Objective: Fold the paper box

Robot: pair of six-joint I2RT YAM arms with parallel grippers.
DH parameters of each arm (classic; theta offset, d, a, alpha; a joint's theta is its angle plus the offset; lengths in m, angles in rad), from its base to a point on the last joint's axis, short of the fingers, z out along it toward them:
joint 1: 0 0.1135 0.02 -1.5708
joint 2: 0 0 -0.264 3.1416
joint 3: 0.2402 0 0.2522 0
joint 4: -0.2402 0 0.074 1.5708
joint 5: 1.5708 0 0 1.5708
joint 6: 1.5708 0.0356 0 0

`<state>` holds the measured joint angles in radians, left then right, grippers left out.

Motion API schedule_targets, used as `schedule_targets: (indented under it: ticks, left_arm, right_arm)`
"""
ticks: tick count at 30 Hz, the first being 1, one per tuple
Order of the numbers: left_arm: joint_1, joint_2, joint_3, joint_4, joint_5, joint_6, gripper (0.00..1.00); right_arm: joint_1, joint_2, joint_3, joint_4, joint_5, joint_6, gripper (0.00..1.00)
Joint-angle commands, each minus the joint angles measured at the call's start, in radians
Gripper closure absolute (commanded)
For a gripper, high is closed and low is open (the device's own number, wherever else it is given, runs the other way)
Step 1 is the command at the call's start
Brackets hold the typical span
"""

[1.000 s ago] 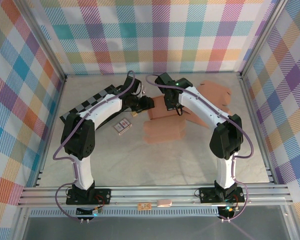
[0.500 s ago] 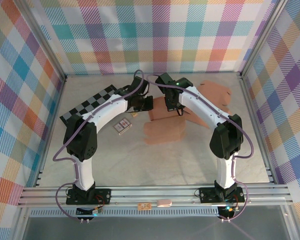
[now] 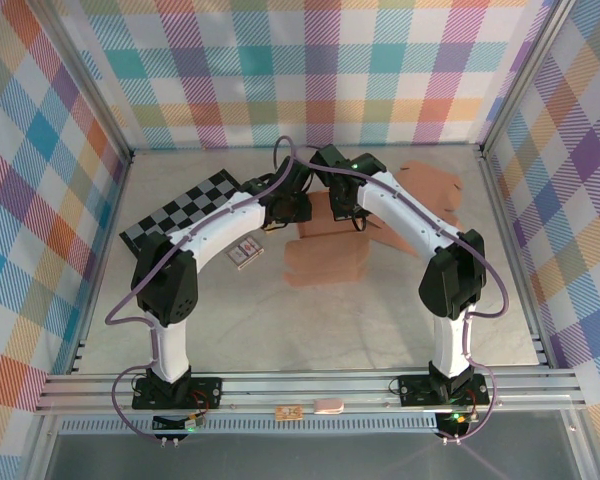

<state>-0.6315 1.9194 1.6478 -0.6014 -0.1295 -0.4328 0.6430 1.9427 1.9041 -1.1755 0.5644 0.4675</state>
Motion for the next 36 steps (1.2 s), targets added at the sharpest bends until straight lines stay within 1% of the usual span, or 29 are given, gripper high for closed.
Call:
schedule_targets:
  ticks: [1, 4, 6, 8, 13, 20, 22, 24, 29, 32, 34, 36]
  left_arm:
    - [-0.014, -0.084, -0.031, -0.013, 0.006, -0.001, 0.56]
    - [-0.013, -0.129, -0.077, 0.018, 0.065, -0.01, 0.49]
    - [-0.012, -0.152, -0.12, 0.04, 0.108, -0.012, 0.47]
    - [-0.012, -0.172, -0.16, 0.054, 0.125, -0.017, 0.47]
    - [-0.007, -0.175, -0.208, 0.065, 0.147, -0.017, 0.52]
    - [-0.004, -0.13, -0.204, 0.08, 0.112, -0.016, 0.56]
    - [-0.004, -0.123, -0.196, 0.088, 0.097, -0.014, 0.61]
    - [-0.004, -0.106, -0.178, 0.095, 0.111, -0.006, 0.67]
    - [-0.007, -0.067, -0.158, 0.081, 0.101, -0.002, 0.72]
    - [-0.01, -0.069, -0.161, 0.083, 0.072, -0.001, 0.81]
    - [-0.013, -0.066, -0.15, 0.065, 0.036, 0.002, 0.93]
    - [-0.018, -0.062, -0.134, 0.037, -0.002, -0.002, 0.99]
  right_arm:
    - [0.012, -0.005, 0.028, -0.021, 0.017, 0.023, 1.0]
    - [0.012, -0.005, 0.027, -0.022, 0.015, 0.024, 1.0]
    - [0.012, -0.005, 0.028, -0.018, 0.011, 0.024, 1.0]
    - [0.012, -0.004, 0.028, -0.017, 0.009, 0.023, 1.0]
    - [0.012, -0.004, 0.03, -0.018, -0.001, 0.024, 1.0]
    - [0.012, -0.013, 0.023, -0.019, -0.009, 0.028, 1.0]
    - [0.012, -0.02, 0.015, -0.017, -0.008, 0.028, 1.0]
    - [0.012, -0.025, 0.005, -0.013, -0.007, 0.028, 1.0]
    - [0.012, -0.027, 0.004, -0.013, -0.007, 0.033, 1.0]
    - [0.012, -0.027, 0.005, -0.015, -0.008, 0.031, 1.0]
    - [0.012, -0.027, 0.005, -0.017, -0.007, 0.034, 1.0]
    - [0.013, -0.026, 0.004, -0.017, -0.004, 0.037, 1.0]
